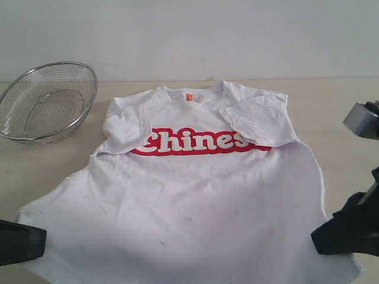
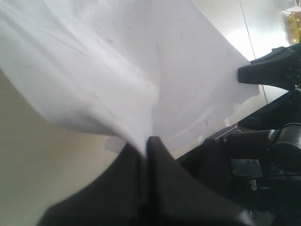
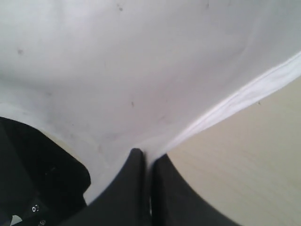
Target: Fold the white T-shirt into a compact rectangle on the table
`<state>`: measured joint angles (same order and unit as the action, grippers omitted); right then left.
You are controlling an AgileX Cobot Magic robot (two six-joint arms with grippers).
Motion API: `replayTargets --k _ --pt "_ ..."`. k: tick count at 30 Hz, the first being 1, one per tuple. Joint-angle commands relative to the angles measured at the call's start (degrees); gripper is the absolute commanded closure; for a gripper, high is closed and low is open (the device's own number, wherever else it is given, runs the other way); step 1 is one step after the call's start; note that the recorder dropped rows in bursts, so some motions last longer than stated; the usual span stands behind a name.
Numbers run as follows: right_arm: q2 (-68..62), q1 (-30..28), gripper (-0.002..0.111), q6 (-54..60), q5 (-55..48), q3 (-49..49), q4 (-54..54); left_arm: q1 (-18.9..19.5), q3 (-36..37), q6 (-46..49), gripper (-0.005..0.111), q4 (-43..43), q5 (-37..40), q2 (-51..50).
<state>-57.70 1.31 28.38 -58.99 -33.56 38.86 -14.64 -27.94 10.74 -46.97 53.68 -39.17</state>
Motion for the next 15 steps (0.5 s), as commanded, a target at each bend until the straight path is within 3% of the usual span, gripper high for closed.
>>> replayTargets --k 1,15 --pt "3.55 -0.15 0.108 -0.17 -2.36 -0.39 0.26 -0.04 -0.57 -6.63 0.102 5.77 2.69 3.75" --pt "14.89 -0.15 0.108 -7.1 -7.51 -0.39 -4.31 -0.04 -1.13 -10.3 0.102 5.43 6.39 8.79"
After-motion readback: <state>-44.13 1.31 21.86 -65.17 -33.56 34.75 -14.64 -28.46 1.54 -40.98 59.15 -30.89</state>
